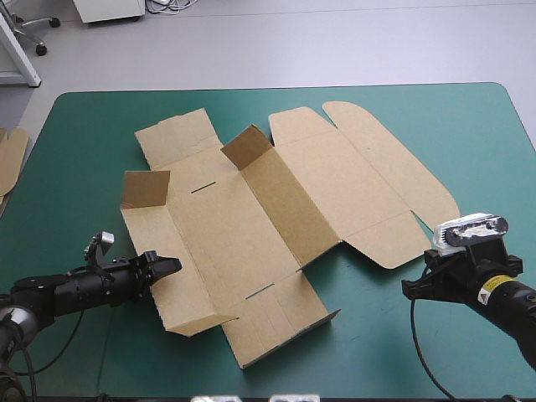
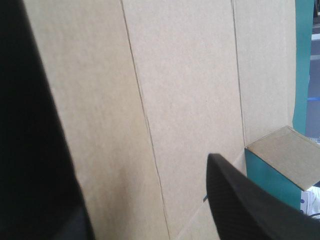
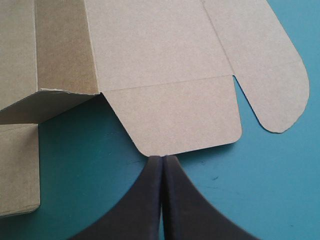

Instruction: Fold the box

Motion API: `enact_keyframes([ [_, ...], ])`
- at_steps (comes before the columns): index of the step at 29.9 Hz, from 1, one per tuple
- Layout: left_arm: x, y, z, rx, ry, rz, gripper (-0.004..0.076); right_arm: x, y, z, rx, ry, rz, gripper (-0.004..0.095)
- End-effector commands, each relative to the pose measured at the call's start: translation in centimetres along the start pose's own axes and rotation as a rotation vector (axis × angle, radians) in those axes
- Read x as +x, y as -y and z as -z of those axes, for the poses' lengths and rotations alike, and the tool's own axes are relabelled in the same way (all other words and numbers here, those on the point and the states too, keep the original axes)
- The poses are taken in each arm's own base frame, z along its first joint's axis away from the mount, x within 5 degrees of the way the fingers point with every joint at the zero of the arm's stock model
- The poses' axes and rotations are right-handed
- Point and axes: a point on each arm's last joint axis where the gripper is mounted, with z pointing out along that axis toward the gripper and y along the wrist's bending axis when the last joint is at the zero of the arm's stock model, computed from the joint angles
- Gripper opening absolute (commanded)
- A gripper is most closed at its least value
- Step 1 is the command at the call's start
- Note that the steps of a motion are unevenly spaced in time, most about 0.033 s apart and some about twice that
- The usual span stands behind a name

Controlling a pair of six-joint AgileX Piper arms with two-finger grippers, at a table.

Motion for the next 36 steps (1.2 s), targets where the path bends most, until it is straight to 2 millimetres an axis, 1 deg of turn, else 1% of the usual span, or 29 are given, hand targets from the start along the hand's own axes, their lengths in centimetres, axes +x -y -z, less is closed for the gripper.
enact_keyframes([
  [1,-0.3,1.3,0.0,0.065,0.023,-0.008,0.0393,-1.4,-0.1,0.7,-0.002,0.091,0.013,-0.0019],
  [5,-0.3,1.4,-0.1,0.069,0.023,-0.008,0.0386,-1.4,-0.1,0.7,-0.002,0.091,0.013,-0.0019],
  [7,-0.4,1.5,-0.1,0.078,0.035,-0.001,0.0351,-1.4,-0.1,0.7,-0.002,0.091,0.013,-0.0019],
  [9,-0.4,1.5,-0.1,0.082,0.039,0.000,0.0287,-1.4,-0.1,0.7,-0.002,0.091,0.013,-0.0019],
  [12,-0.5,1.5,-0.1,0.079,0.042,-0.012,0.0111,-1.4,-0.1,0.7,-0.002,0.091,0.013,-0.0019],
  [13,-0.6,1.6,-0.1,0.086,0.052,-0.021,0.0017,-1.4,-0.1,0.7,-0.002,0.091,0.013,-0.0019],
  [14,-0.7,1.7,-0.1,0.095,0.065,-0.028,-0.0011,-1.4,-0.1,0.7,-0.002,0.091,0.013,-0.0019],
  [17,-1.1,1.8,0.0,0.112,0.105,-0.026,-0.0014,-1.4,-0.1,0.7,-0.002,0.091,0.013,-0.0019],
  [19,-1.3,1.8,0.0,0.094,0.116,-0.046,-0.0014,-1.4,-0.1,0.7,-0.002,0.091,0.013,-0.0019],
  [24,-2.1,2.1,0.5,0.024,0.070,-0.131,-0.0014,-1.4,-0.1,0.7,-0.003,0.091,0.010,-0.0019],
  [27,-2.9,2.1,1.3,-0.112,-0.016,-0.220,-0.0014,-1.4,-0.1,0.7,-0.005,0.091,0.008,-0.0019],
  [29,-3.9,2.4,2.1,-0.214,-0.046,-0.248,-0.0014,-1.4,-0.1,0.7,-0.005,0.091,0.008,-0.0019],
  [31,-5.1,3.1,3.0,-0.265,-0.030,-0.291,-0.0014,-1.4,-0.1,0.7,-0.007,0.091,0.006,-0.0019],
  [34,-7.0,4.9,4.1,-0.270,0.010,-0.374,-0.0014,-1.4,-0.1,0.7,-0.010,0.093,0.004,-0.0019],
  [35,-7.9,5.8,4.6,-0.273,0.017,-0.415,-0.0014,-1.5,-0.1,0.7,-0.008,0.095,0.005,-0.0019],
  [36,-8.3,6.5,4.8,-0.282,0.009,-0.449,-0.0014,-1.5,-0.1,0.7,-0.009,0.098,0.005,-0.0019],
])
